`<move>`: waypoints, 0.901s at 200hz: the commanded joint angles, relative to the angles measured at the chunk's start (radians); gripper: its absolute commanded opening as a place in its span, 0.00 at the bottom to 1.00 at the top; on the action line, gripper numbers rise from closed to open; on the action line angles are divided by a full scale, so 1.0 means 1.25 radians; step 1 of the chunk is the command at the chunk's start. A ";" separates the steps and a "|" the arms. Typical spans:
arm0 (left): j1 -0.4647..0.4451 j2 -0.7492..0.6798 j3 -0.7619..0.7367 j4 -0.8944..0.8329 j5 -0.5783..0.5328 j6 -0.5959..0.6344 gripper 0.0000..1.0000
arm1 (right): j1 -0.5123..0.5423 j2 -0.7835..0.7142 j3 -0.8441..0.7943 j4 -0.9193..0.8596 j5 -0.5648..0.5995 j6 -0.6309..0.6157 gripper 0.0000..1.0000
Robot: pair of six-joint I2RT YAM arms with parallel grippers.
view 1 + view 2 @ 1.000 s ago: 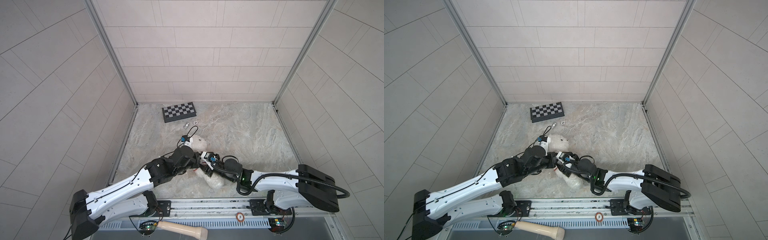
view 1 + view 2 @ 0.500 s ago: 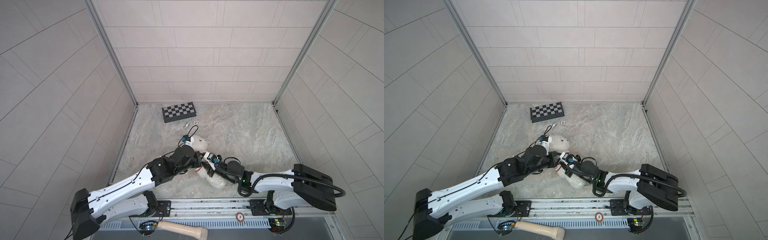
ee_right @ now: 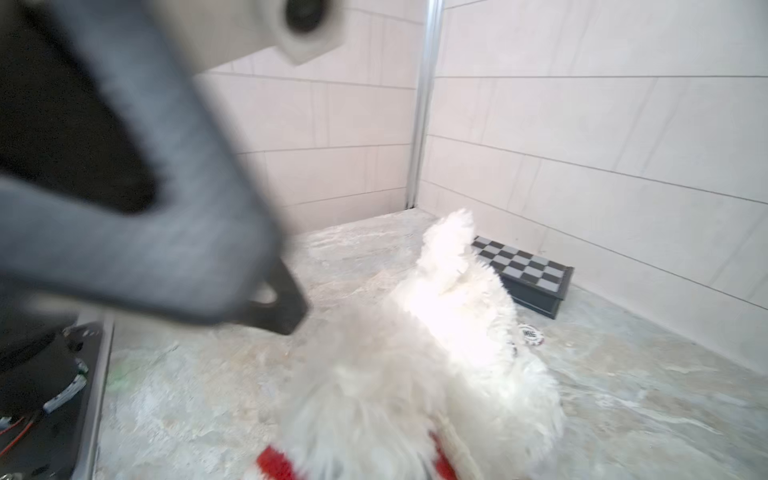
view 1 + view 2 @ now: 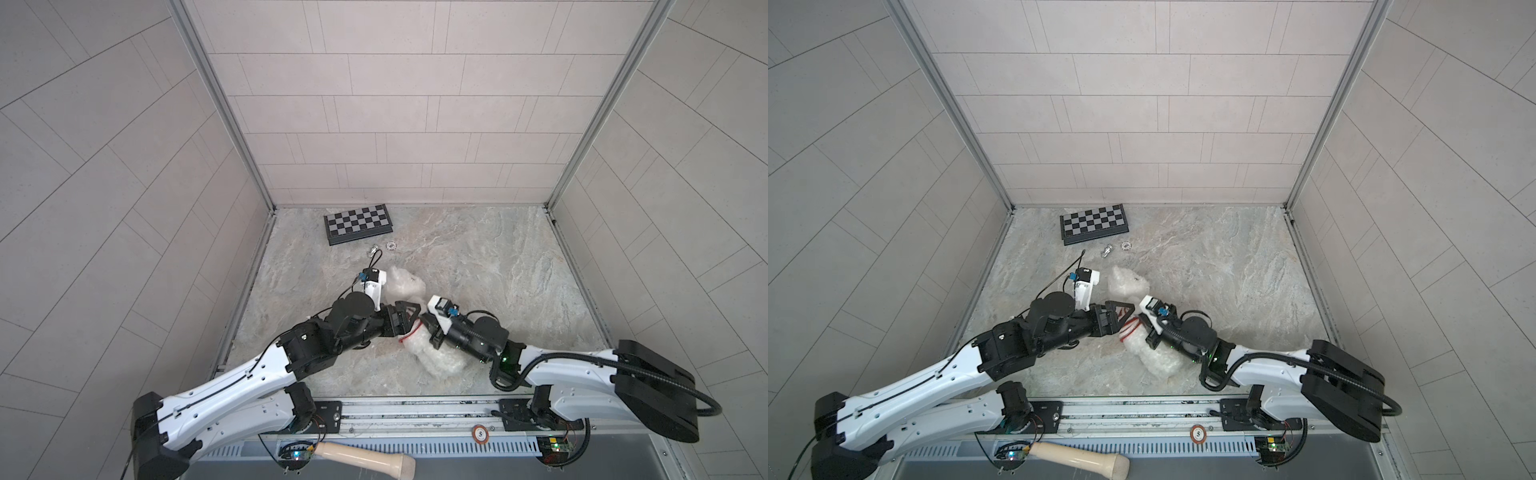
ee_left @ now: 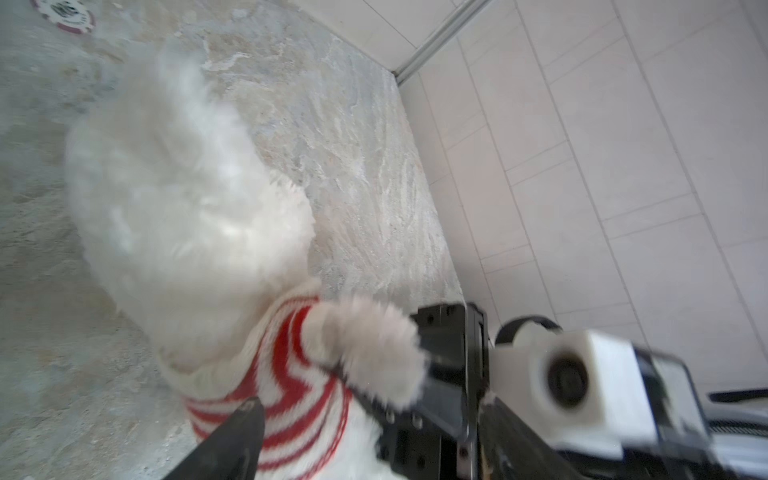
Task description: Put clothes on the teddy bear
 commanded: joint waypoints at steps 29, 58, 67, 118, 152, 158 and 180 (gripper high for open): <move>0.020 -0.096 -0.009 0.103 0.137 0.111 0.74 | -0.181 -0.281 0.123 -0.220 -0.315 0.187 0.00; -0.008 -0.152 -0.028 0.124 0.127 0.234 0.48 | -0.256 -0.316 0.190 -0.200 -0.441 0.297 0.00; -0.024 -0.172 -0.038 0.137 0.126 0.274 0.46 | -0.268 -0.314 0.204 -0.174 -0.472 0.331 0.00; -0.052 -0.230 -0.069 0.247 0.201 0.343 0.50 | -0.278 -0.279 0.261 -0.053 -0.606 0.435 0.00; -0.102 -0.197 -0.051 0.253 0.163 0.398 0.63 | -0.281 -0.254 0.274 0.052 -0.626 0.505 0.00; -0.109 -0.194 -0.049 0.257 0.151 0.407 0.64 | -0.281 -0.249 0.275 0.063 -0.626 0.516 0.00; -0.121 -0.183 -0.045 0.270 0.134 0.423 0.61 | -0.283 -0.234 0.274 0.101 -0.627 0.541 0.00</move>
